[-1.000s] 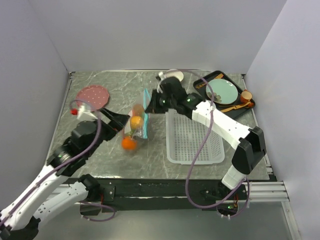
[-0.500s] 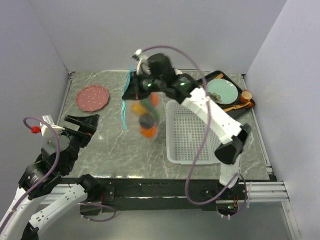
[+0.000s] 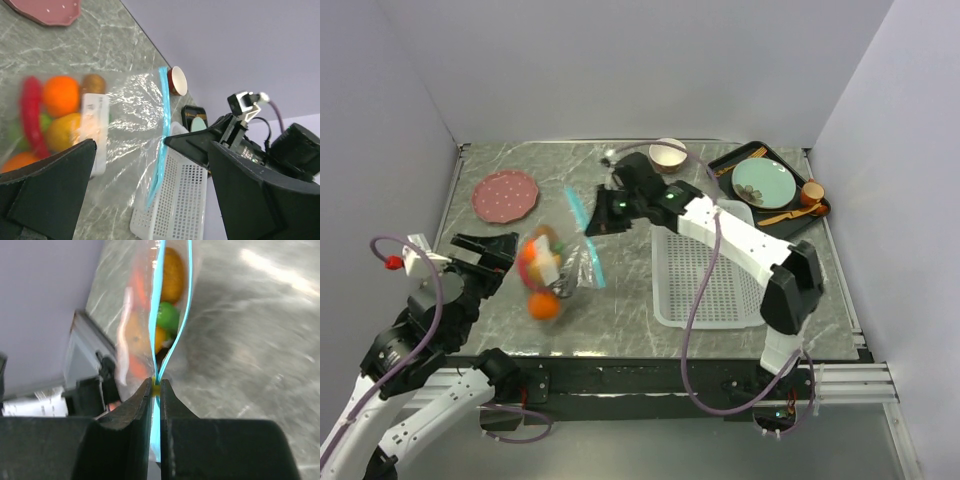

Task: Place the food in the zip-top bag and seal the zipper
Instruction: Zip the zipper food storage bag at the center of the board.

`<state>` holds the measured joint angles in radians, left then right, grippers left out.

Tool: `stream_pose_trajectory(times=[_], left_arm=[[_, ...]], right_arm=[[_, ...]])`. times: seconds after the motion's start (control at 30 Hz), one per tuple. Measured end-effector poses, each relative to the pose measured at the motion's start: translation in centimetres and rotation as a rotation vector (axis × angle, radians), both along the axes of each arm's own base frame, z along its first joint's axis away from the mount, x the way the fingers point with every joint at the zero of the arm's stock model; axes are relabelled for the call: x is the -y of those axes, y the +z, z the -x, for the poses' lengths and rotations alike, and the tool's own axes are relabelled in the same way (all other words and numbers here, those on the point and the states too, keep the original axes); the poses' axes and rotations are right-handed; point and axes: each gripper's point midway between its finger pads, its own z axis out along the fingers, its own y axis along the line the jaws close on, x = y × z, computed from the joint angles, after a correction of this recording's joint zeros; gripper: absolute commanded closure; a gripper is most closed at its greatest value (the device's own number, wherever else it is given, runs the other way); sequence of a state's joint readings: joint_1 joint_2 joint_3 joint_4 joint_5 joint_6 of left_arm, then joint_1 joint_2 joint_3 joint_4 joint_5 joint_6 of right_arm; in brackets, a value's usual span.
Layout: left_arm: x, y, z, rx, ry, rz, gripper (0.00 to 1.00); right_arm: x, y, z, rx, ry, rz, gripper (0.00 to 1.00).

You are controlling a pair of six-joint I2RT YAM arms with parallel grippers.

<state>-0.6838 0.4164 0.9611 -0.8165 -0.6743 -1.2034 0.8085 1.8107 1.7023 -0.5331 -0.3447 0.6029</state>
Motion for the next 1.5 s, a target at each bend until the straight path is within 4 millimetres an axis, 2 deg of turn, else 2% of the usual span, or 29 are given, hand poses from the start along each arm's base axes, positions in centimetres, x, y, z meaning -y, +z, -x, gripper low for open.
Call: stream_pose_trajectory(times=[0.07,0.17,0.2,0.27,0.33,0.5,0.6,0.73,0.97,1.2,1.33,1.47,1.5], left_arm=[[0.8,-0.7,-0.4,-0.013,-0.023,-0.01,0.01],[2.9,-2.3,-1.4,-0.047,-0.088,-0.022,0.01],[4.1,-3.2,-1.7,-0.066,-0.126,-0.023,0.01],[6.1,-5.0,-2.3,-0.094,-0.193,-0.018,0.01],[8.5,-7.9,-2.6,-0.136,-0.28,-0.004,0.01],[13.2,-14.4,-1.6,-0.241,-0.475,0.106,0.01],[14.7,-16.1,-0.6,-0.274,-0.542,0.195,0.01],[15.5,-16.3,0.1,-0.261,-0.581,0.303,0.01],[16.3,-16.1,-0.2,-0.224,-0.588,0.415,0.01],[17.7,-18.1,-1.1,-0.275,-0.583,0.428,0.01],[18.4,-18.5,-1.6,-0.28,-0.583,0.434,0.14],[18.8,-18.4,-2.5,-0.258,-0.57,0.444,0.37],[18.9,-18.4,-2.7,-0.256,-0.57,0.444,0.39]], right_arm=[[2.2,-2.2,-1.5,-0.052,-0.088,-0.007,0.99],[6.1,-8.6,-3.1,-0.175,-0.228,0.025,0.99],[7.6,-11.5,-3.0,-0.234,-0.278,0.058,0.99],[9.0,-14.7,-1.9,-0.323,-0.32,0.091,0.98],[9.3,-15.7,-1.1,-0.343,-0.336,0.11,0.97],[9.1,-14.7,-1.7,-0.303,-0.367,0.093,0.95],[9.1,-13.4,-2.2,-0.27,-0.381,0.071,0.95],[8.9,-12.3,-2.5,-0.248,-0.384,0.041,0.95],[8.8,-12.2,-2.4,-0.253,-0.388,0.03,0.95],[8.7,-11.5,-2.3,-0.251,-0.382,0.012,0.94],[8.6,-11.4,-2.1,-0.259,-0.374,0.004,0.94],[8.3,-11.2,-1.9,-0.268,-0.368,-0.005,0.93],[8.2,-11.2,-1.9,-0.269,-0.366,-0.007,0.93]])
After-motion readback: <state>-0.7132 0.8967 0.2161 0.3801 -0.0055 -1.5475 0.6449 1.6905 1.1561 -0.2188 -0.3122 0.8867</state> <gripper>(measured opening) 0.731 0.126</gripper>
